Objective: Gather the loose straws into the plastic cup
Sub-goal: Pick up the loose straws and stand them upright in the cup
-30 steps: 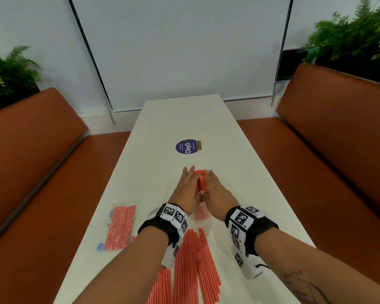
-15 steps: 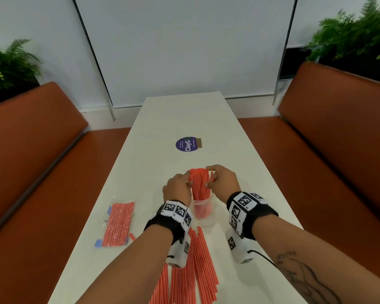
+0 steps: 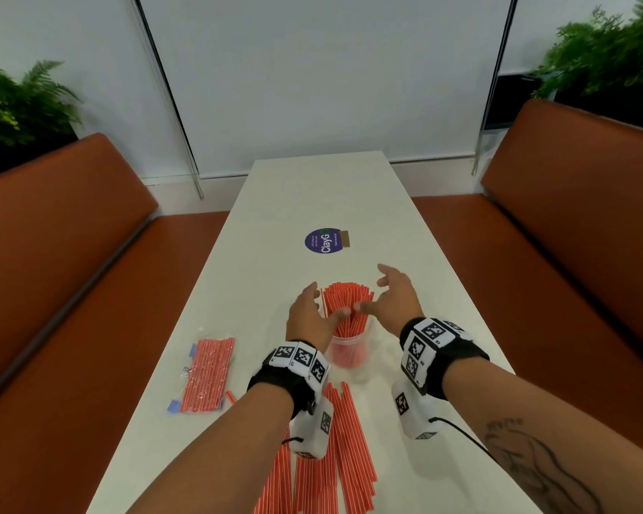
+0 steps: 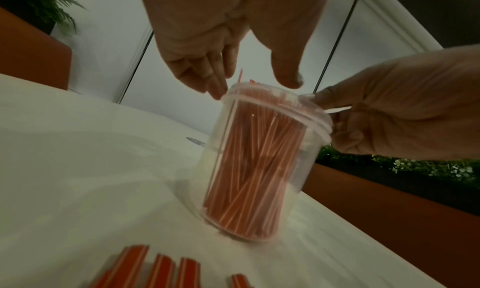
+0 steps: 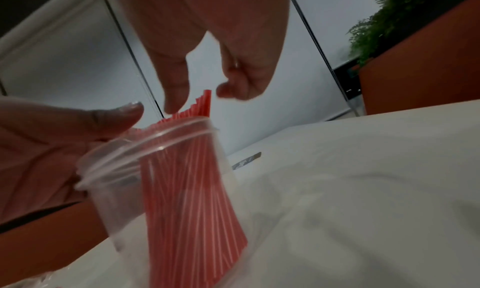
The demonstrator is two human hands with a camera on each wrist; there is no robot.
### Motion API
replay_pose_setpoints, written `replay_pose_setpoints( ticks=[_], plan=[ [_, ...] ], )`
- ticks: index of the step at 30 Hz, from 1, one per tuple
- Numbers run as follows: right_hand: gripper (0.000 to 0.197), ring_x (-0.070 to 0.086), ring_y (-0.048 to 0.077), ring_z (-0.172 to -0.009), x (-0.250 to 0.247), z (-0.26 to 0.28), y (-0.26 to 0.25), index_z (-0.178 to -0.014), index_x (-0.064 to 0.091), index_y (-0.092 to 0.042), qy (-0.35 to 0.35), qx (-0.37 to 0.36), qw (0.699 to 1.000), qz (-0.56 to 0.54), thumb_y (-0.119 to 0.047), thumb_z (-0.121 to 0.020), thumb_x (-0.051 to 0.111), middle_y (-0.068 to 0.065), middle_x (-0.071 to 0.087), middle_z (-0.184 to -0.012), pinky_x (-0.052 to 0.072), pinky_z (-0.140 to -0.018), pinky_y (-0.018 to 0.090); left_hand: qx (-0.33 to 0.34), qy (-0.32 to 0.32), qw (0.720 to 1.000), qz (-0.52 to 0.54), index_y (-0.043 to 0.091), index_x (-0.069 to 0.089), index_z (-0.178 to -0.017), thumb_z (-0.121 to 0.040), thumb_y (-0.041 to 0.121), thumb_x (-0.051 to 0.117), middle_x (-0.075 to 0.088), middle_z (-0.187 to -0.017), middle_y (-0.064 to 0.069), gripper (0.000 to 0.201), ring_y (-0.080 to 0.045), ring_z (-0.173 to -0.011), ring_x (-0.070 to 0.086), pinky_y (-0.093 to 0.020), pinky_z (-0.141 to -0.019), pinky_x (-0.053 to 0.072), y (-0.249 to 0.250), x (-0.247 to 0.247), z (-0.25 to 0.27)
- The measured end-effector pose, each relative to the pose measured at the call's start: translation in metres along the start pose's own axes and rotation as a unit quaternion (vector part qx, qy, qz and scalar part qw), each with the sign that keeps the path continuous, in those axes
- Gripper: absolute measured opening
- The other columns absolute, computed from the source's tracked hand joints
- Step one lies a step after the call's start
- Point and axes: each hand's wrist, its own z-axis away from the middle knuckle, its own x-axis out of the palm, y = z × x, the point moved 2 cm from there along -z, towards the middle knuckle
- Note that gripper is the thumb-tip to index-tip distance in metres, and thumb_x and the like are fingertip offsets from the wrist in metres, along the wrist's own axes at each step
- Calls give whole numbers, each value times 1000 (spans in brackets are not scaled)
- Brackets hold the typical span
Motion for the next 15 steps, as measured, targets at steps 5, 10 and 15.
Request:
replay_pose_setpoints(
  ticks=[5, 10, 15],
  plan=[
    [62, 55, 16, -92, 5, -6, -6, -132, 52, -9, -60, -19, 996, 67, -4, -75, 74, 9, 60, -100, 41, -80, 22, 53, -18, 997, -48, 22, 34, -144, -89, 3, 54, 55, -136, -6, 62, -23, -125, 52, -34, -106, 41, 5, 6, -4],
    [56, 58, 25, -111, 10, -3, -19, -131, 55, -12, -102, -82, 977, 170, -5, -77, 72, 12, 61, -116, 43, -95, 28, 103, 4, 981, -162, 24, 56, -127, -89, 5, 48, 62, -125, -3, 44, -23, -113, 59, -38, -102, 44, 12, 3, -8],
    [41, 59, 28, -107, 16, -2, -19, -129, 57, -15, -72, -111, 947, 294, -7, -89, 54, 12, 49, -122, 49, -95, 33, 95, 6, 979, -183, 16, 55, -120, -86, 12, 60, 62, -120, -5, 35, -25, -108, 60, -39, -97, 46, 8, -4, -14]
  ],
)
